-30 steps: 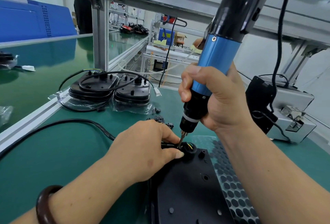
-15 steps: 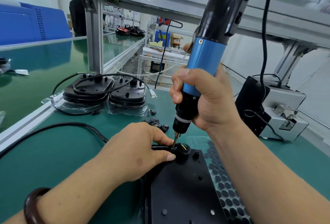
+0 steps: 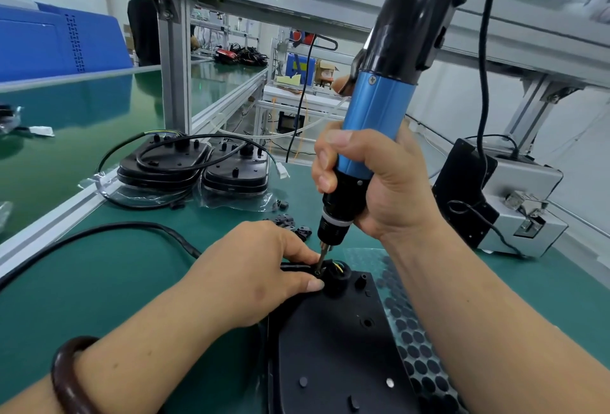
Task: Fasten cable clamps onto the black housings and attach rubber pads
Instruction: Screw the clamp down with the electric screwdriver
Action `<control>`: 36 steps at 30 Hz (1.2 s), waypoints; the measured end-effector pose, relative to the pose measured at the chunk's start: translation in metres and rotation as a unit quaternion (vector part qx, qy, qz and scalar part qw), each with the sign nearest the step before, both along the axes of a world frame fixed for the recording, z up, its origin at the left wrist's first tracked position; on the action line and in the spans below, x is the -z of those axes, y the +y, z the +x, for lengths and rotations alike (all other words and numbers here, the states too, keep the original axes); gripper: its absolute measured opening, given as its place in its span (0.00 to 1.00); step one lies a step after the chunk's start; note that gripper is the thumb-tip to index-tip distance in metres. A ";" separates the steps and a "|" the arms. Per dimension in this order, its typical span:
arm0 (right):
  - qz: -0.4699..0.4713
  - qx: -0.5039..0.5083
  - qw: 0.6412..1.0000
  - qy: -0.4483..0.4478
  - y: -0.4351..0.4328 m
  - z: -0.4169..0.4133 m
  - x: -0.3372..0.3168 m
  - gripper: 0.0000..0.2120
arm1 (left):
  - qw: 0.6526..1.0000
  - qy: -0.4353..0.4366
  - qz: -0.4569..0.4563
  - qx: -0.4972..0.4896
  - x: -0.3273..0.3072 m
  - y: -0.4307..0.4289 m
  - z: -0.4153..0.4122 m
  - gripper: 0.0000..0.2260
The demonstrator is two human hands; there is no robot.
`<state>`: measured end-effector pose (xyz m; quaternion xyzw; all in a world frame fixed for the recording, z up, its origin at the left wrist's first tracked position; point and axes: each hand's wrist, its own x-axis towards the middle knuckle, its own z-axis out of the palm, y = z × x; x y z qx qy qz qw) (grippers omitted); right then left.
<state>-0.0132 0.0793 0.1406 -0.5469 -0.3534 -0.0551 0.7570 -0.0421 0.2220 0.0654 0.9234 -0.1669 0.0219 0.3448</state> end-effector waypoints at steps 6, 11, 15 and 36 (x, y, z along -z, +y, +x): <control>0.001 -0.002 1.000 0.003 0.000 0.000 -0.001 0.17 | 1.000 -0.004 0.007 -0.007 0.000 -0.001 0.000 0.12; 0.001 -0.006 1.000 0.003 0.001 -0.001 -0.001 0.19 | 1.000 -0.007 0.004 -0.009 0.000 -0.001 0.000 0.13; -0.003 0.004 1.000 0.006 0.000 -0.001 -0.001 0.17 | 1.000 -0.010 0.000 -0.011 0.001 -0.002 0.000 0.14; -0.005 -0.019 1.000 0.004 0.000 -0.001 -0.002 0.27 | 1.000 -0.018 0.005 -0.006 0.003 -0.001 0.000 0.13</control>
